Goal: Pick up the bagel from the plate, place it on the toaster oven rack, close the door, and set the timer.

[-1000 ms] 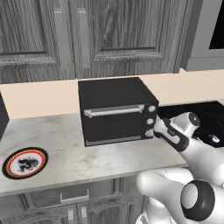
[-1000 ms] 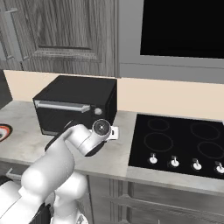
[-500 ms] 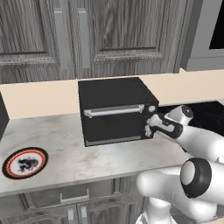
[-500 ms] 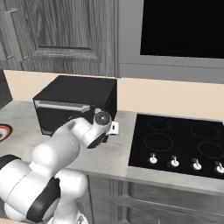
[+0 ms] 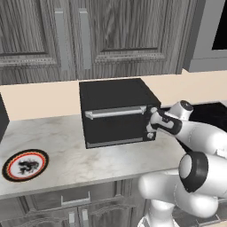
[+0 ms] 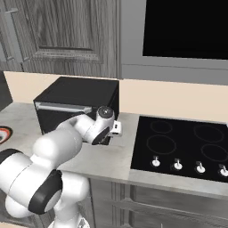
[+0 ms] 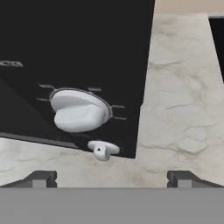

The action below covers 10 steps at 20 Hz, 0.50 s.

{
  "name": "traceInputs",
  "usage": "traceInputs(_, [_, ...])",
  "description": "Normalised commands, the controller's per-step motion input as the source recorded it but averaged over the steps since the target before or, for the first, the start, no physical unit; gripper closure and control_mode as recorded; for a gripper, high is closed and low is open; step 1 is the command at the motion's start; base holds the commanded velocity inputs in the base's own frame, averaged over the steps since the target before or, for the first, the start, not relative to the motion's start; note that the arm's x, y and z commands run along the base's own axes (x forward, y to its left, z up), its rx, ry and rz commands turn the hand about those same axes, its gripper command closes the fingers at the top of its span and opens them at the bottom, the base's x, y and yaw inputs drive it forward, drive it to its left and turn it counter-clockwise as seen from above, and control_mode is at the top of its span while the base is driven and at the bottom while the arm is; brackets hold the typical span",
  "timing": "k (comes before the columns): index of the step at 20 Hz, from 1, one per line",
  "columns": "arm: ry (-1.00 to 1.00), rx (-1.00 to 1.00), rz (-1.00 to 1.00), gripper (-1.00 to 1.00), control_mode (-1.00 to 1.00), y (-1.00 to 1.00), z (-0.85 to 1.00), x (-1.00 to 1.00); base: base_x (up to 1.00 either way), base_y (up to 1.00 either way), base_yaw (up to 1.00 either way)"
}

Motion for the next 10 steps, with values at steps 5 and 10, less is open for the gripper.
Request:
traceInputs(5, [0.02, 0.01, -0.01, -1.0, -1.0, 0.0, -0.1, 0.0, 0.0, 0.0, 0.0])
traceInputs(10, [0.0, 0.02, 0.0, -1.0, -1.0, 0.0, -0.41, 0.0, 0.0, 0.0, 0.0])
